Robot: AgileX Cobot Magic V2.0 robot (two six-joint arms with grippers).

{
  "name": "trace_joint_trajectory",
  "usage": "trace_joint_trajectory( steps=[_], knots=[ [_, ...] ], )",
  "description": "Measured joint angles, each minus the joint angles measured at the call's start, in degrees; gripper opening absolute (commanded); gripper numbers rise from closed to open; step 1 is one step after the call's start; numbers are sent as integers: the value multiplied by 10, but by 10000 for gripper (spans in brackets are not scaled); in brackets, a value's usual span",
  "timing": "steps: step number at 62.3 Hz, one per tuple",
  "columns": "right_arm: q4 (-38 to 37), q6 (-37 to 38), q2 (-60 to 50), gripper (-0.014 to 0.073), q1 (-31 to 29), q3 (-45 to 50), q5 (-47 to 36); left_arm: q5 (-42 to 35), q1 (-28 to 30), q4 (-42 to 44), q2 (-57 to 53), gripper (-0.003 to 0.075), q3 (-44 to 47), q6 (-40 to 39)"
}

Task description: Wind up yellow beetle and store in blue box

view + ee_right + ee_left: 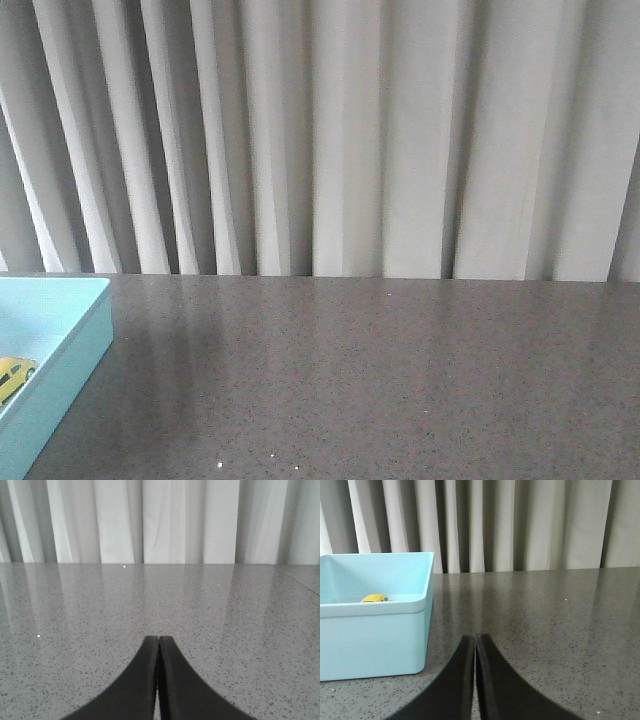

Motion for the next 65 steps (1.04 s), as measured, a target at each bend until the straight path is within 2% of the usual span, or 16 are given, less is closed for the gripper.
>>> trace_joint_trajectory(
  steps=[65],
  knots=[
    [4, 4, 0, -4, 0, 0, -2, 0, 0, 0, 0, -5, 0, 0]
  ],
)
